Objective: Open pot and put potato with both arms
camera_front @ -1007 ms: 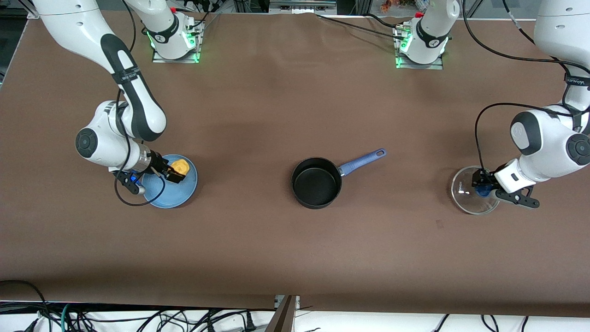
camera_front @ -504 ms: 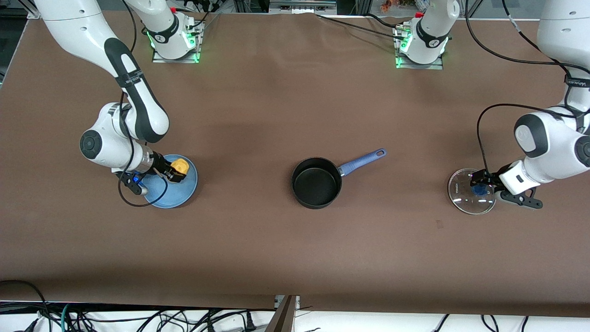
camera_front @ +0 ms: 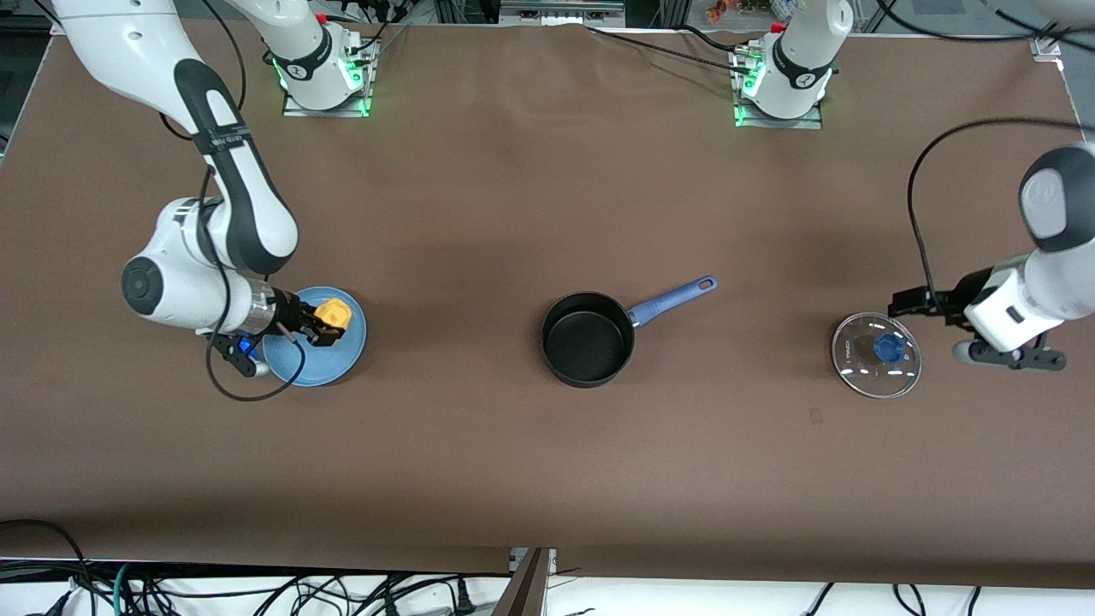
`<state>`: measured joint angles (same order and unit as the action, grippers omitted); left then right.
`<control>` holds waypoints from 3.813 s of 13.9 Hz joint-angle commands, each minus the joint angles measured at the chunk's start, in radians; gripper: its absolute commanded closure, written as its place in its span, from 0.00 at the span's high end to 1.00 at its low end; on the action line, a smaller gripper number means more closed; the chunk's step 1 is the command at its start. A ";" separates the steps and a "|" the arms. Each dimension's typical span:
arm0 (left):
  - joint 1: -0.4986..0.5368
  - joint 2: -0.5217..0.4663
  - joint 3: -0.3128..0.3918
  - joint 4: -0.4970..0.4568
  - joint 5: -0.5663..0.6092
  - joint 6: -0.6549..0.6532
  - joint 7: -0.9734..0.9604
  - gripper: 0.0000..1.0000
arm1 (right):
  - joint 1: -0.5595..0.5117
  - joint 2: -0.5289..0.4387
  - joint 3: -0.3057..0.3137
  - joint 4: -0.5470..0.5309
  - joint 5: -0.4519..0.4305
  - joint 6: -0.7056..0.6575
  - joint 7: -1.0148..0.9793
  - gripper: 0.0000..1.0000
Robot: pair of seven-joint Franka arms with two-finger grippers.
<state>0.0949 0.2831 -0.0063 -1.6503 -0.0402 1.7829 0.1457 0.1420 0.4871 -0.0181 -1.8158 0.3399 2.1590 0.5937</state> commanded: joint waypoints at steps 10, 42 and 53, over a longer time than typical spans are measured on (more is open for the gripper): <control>-0.044 -0.162 -0.018 0.124 0.030 -0.309 -0.178 1.00 | 0.513 0.269 0.000 0.516 0.016 0.022 0.923 0.45; -0.047 -0.114 -0.018 0.193 0.033 -0.324 -0.179 1.00 | 0.144 -0.536 -0.188 0.118 -0.266 -0.688 -0.451 1.00; -0.049 -0.114 -0.018 0.193 0.032 -0.329 -0.179 1.00 | -0.148 -0.504 0.047 0.211 -0.369 -0.668 -0.634 1.00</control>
